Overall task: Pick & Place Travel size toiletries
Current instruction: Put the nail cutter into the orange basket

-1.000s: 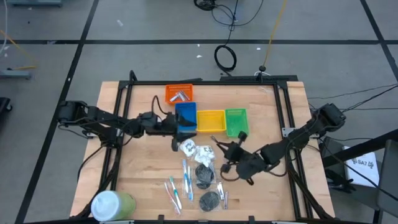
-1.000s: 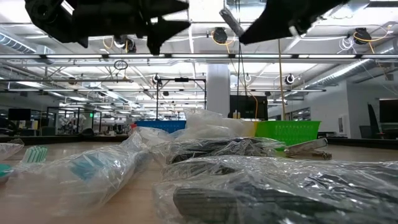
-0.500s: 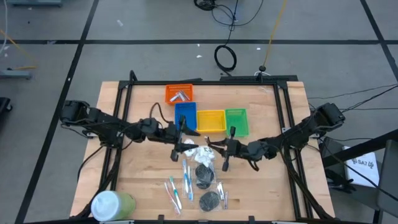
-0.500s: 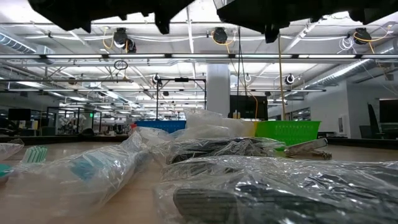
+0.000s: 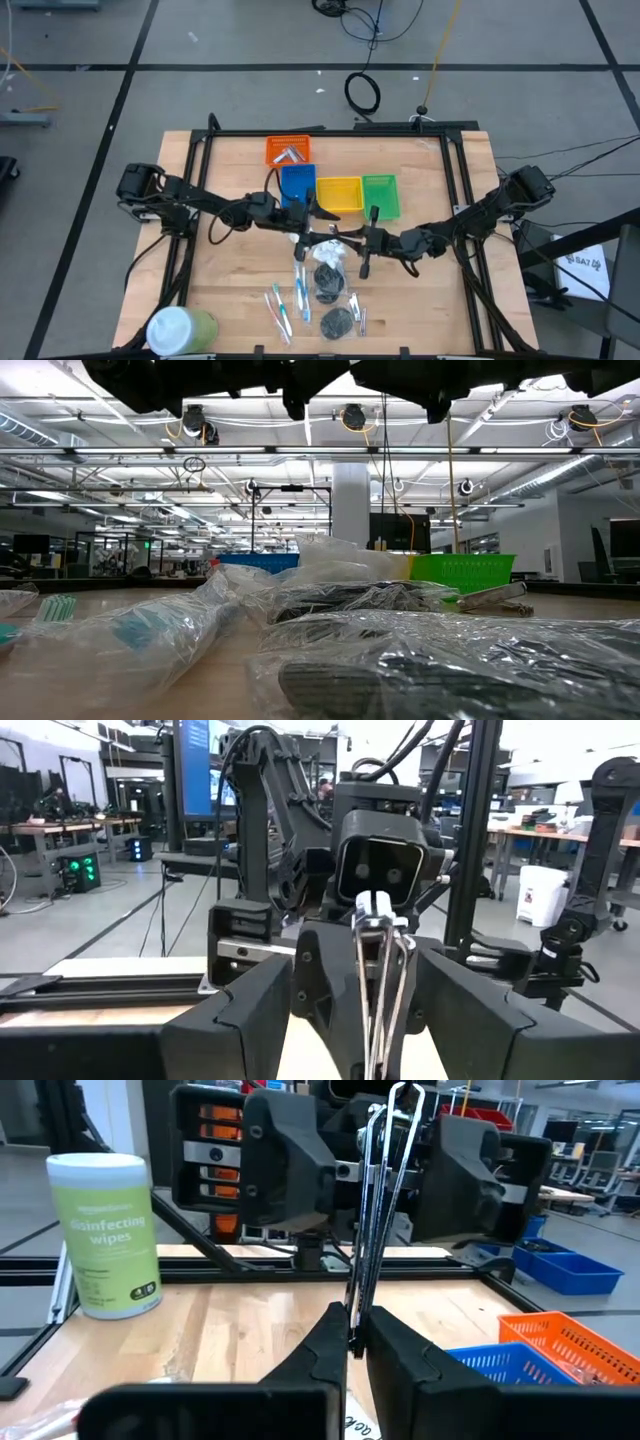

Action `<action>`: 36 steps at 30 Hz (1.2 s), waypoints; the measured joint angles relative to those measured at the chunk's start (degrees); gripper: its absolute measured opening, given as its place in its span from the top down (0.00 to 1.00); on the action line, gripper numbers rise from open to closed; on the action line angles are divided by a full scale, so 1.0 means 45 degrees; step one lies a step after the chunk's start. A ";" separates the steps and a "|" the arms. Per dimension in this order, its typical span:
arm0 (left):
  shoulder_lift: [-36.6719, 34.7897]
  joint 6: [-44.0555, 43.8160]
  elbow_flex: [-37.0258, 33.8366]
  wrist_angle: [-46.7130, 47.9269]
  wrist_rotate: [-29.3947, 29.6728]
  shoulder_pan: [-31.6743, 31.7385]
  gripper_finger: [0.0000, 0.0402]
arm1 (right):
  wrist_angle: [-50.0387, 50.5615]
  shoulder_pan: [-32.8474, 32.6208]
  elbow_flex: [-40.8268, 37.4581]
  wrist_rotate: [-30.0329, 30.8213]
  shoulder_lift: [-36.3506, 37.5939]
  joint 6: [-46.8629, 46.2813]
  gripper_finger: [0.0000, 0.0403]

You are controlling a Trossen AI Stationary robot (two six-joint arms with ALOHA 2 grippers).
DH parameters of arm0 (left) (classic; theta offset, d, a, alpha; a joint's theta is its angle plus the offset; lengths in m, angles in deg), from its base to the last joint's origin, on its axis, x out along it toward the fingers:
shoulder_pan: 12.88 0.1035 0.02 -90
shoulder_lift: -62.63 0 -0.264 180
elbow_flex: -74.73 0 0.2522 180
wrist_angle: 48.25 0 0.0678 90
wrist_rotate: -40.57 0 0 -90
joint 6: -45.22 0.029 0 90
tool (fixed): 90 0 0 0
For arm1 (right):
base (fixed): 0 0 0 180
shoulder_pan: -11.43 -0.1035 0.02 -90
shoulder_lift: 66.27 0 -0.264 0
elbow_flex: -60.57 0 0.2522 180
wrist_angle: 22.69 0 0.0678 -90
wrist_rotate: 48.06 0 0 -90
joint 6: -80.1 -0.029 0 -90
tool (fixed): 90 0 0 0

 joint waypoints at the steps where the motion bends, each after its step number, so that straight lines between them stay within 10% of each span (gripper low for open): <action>1: 0.0000 0.0005 0.0009 0.0009 0.0000 0.0000 0.47 | 0.0012 0.0000 0.0000 0.0006 0.0000 0.0000 0.97; 7: 0.0000 0.0039 0.0010 0.0018 -0.0007 0.0000 0.57 | 0.0102 0.0000 0.0000 0.0006 0.0005 -0.0084 0.97; 14: 0.0000 0.0318 0.0010 0.0014 -0.0340 0.0000 0.95 | 0.0447 0.0000 0.0017 0.0018 0.0017 -0.0292 0.96; 26: -0.2425 0.1571 0.0014 0.4388 0.2420 0.1262 0.96 | 0.3687 -0.0391 0.0018 0.2416 0.0640 -0.0819 0.49; 31: -0.3125 0.1702 0.0013 0.7259 0.4546 0.3522 0.96 | 0.4906 -0.0741 0.0015 0.3149 0.1714 -0.1563 0.39; 36: -0.2587 0.0890 0.0024 0.7673 0.3790 0.6718 0.96 | 0.5956 -0.0763 0.0015 0.3355 0.2420 -0.2264 0.39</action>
